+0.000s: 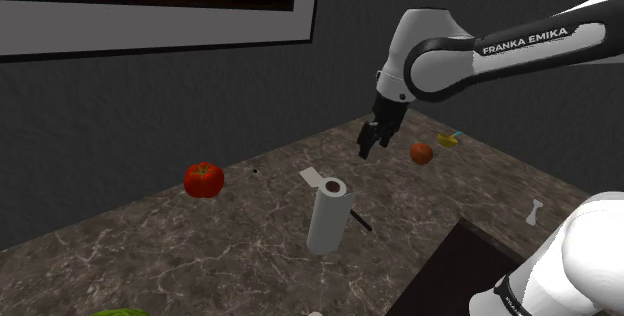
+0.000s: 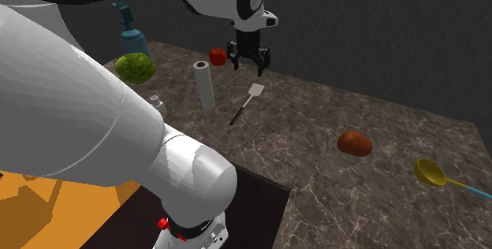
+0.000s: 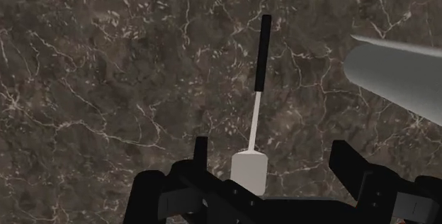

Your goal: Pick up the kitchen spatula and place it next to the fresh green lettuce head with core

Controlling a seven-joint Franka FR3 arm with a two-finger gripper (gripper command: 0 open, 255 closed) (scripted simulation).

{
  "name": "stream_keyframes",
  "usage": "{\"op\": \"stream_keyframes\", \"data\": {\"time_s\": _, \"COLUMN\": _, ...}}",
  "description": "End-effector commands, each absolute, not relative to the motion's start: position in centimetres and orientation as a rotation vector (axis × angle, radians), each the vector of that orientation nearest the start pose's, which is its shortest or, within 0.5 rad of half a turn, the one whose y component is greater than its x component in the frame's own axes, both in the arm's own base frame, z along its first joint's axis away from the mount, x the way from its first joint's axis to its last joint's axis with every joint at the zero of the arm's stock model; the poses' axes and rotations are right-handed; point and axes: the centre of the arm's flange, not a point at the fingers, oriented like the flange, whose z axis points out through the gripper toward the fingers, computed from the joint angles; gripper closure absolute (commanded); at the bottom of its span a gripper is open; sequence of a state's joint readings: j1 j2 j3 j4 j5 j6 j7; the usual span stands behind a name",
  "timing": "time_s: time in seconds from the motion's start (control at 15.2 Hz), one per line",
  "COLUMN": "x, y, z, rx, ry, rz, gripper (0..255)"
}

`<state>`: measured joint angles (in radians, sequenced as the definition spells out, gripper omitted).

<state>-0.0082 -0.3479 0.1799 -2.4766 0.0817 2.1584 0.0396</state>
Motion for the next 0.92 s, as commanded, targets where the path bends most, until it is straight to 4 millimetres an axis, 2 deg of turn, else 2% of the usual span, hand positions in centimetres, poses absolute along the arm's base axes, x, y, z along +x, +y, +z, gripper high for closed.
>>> {"op": "stream_keyframes", "data": {"time_s": 0.0, "x": 43.8, "y": 8.2, "z": 39.1, "rx": -3.131, "ry": -0.113, "rz": -0.017, "gripper": 0}}
{"op": "stream_keyframes", "data": {"time_s": 0.66, "x": 49.0, "y": 11.4, "z": 26.8, "rx": -3.141, "ry": -0.074, "rz": 0.098, "gripper": 0}}
{"op": "stream_keyframes", "data": {"time_s": 0.86, "x": 49.2, "y": 11.5, "z": 25.1, "rx": -3.141, "ry": -0.072, "rz": 0.104, "gripper": 0}}
